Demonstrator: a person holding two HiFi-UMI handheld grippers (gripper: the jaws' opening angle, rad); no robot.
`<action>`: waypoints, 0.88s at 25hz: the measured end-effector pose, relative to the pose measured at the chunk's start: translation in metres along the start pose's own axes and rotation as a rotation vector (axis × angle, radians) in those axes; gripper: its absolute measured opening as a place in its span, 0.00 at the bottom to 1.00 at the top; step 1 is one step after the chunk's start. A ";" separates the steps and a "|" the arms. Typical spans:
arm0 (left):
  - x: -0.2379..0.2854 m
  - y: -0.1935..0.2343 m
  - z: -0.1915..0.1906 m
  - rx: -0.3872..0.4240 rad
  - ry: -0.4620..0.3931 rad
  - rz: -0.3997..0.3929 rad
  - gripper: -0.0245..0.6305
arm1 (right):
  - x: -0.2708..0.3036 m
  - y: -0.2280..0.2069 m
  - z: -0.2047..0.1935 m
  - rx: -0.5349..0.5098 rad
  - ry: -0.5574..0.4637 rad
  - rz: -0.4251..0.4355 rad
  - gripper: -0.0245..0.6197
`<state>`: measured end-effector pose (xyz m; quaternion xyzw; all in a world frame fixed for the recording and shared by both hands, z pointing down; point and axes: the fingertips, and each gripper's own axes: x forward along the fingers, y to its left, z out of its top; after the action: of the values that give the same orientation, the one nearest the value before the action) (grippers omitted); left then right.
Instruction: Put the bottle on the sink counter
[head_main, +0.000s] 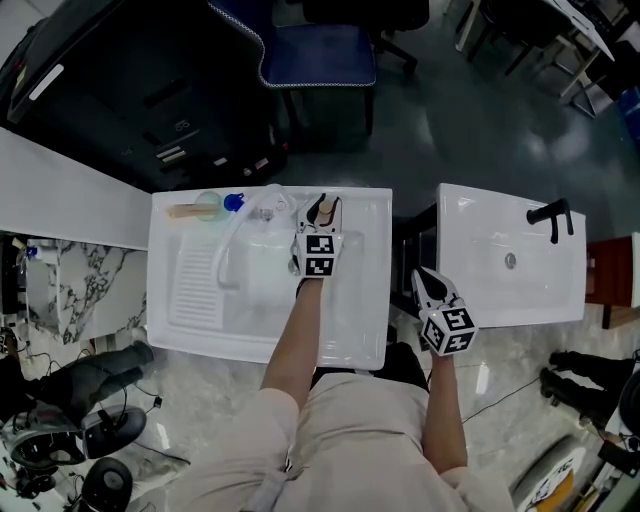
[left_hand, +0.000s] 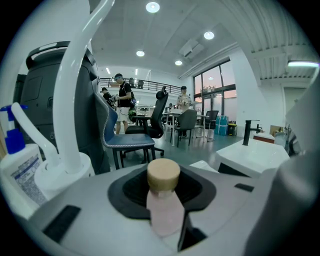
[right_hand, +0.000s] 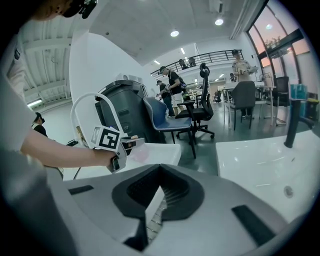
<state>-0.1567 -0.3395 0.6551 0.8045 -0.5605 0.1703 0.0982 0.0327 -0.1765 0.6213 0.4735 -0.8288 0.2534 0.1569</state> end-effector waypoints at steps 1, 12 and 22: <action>0.000 0.000 0.000 0.000 0.001 0.001 0.22 | -0.001 0.000 0.000 -0.002 -0.001 0.000 0.05; 0.001 0.003 -0.003 -0.003 0.070 0.010 0.32 | -0.005 0.002 0.002 -0.020 -0.005 0.004 0.05; -0.014 0.001 0.014 0.035 0.036 0.041 0.36 | -0.002 0.006 0.002 -0.022 -0.010 0.018 0.05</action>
<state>-0.1598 -0.3323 0.6363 0.7913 -0.5718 0.1964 0.0909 0.0283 -0.1732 0.6169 0.4658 -0.8364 0.2434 0.1556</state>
